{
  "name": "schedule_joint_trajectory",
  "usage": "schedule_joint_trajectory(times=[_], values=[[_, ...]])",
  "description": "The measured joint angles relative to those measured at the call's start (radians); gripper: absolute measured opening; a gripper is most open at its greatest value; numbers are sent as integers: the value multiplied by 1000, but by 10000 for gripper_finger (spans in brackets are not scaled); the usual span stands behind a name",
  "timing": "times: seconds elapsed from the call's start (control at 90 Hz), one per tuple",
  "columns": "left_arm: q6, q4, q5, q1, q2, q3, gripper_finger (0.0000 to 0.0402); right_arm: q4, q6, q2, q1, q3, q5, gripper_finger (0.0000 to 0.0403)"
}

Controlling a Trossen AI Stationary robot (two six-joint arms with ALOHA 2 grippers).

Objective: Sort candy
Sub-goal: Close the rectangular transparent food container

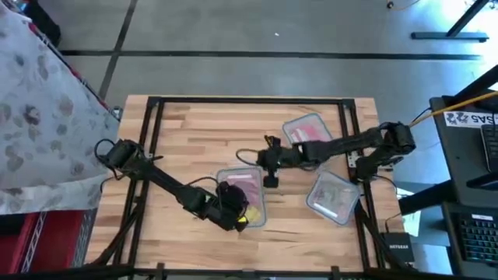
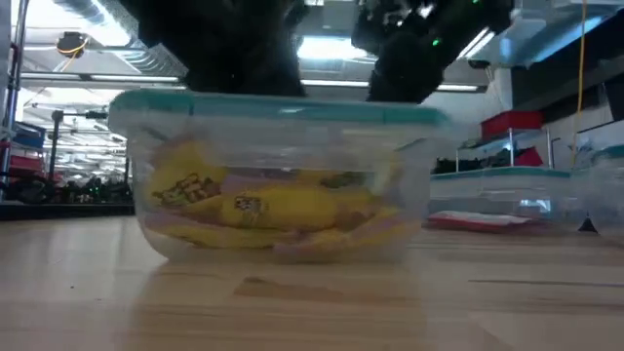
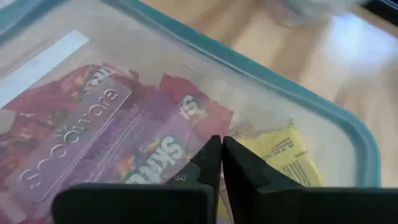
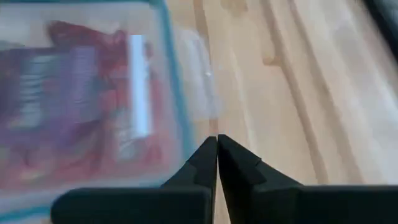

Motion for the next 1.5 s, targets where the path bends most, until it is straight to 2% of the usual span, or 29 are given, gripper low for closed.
schedule_joint_trajectory(times=[0.111, 0.3, 0.5, 0.644, 0.767, 0.9, 1.044, 1.144, 1.3, 1.378, 1.5], values=[[26, 15, 31, -2, 1, 0, 0, -9, 1, 53, -36, -2, -28, 0], [17, -20, 34, 0, -2, 2, 0, -21, 47, 128, -20, -3, -243, 0], [-43, -136, 36, 4, -12, 9, 0, -29, 107, 135, 103, -5, -241, 0], [-76, -174, -32, 12, -13, 10, 0, 33, 116, 145, 220, -3, -301, 0], [-68, -188, -40, 6, -15, 21, 0, 97, 86, 155, 292, -3, -284, 0], [-47, -195, -24, -2, -24, 41, 0, 66, 78, 105, 333, -3, -173, 0], [-20, -193, 6, -6, -41, 75, 0, -4, 56, 22, 282, -3, 11, 0], [21, -199, 17, -6, -56, 98, 0, -11, 78, -8, 218, -1, 83, 0], [39, -197, 6, 4, -74, 134, 0, -38, 145, 18, 110, -2, 76, 0], [-70, -223, 12, 11, -77, 140, 0, -62, 160, 46, 83, -3, 55, 0], [-221, -383, 51, 32, -77, 134, 0, -38, 144, 96, 75, -3, -48, 0]])
